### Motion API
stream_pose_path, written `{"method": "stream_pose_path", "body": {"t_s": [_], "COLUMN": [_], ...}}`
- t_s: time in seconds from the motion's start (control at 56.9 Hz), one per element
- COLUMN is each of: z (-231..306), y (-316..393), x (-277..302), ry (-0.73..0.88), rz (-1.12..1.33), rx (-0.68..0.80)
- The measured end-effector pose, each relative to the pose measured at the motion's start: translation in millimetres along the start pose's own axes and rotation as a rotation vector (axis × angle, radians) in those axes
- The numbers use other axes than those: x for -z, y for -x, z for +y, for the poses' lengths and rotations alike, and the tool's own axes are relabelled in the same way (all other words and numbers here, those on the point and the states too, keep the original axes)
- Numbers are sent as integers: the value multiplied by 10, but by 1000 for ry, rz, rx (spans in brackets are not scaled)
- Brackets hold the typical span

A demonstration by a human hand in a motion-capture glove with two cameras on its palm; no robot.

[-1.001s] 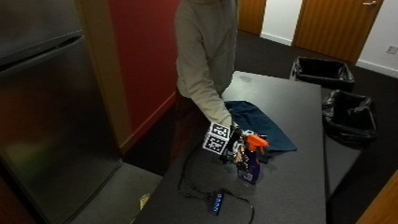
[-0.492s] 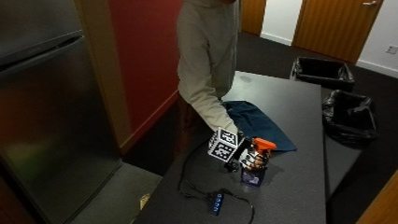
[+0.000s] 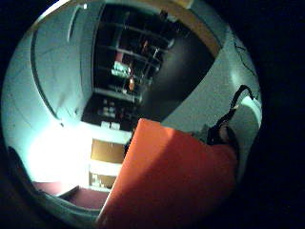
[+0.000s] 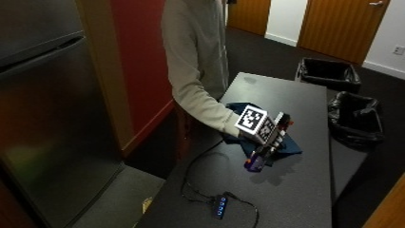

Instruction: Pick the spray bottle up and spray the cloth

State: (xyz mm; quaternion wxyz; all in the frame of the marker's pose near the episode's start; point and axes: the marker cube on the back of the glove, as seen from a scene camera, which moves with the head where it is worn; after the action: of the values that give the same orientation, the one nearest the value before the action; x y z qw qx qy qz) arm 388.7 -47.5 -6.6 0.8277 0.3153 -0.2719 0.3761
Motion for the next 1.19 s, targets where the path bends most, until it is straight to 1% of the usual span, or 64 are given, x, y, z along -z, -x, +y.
{"method": "stream_pose_path", "body": {"t_s": [0.088,0.193,0.281,0.439,0.65,0.738,0.826,0.949,0.984,1.036,1.054,1.107,1.124,1.159,1.195], "z": [66,88,264,511,867,1041,1187,1419,1457,1469,1483,1566,1589,1617,1620], "y": [401,774,1121,1561,1962,2098,2105,2115,2117,2121,2109,2047,2041,2052,2078], "x": [39,169,133,87,-50,-169,-240,-444,-515,-636,-650,-629,-637,-685,-737], "ry": [156,286,404,521,604,610,649,676,651,554,558,673,692,682,638], "rz": [148,313,426,579,784,846,922,996,1021,1065,1070,1053,1045,1038,1033], "rx": [138,285,400,501,642,641,708,739,685,493,497,700,733,715,635]}}
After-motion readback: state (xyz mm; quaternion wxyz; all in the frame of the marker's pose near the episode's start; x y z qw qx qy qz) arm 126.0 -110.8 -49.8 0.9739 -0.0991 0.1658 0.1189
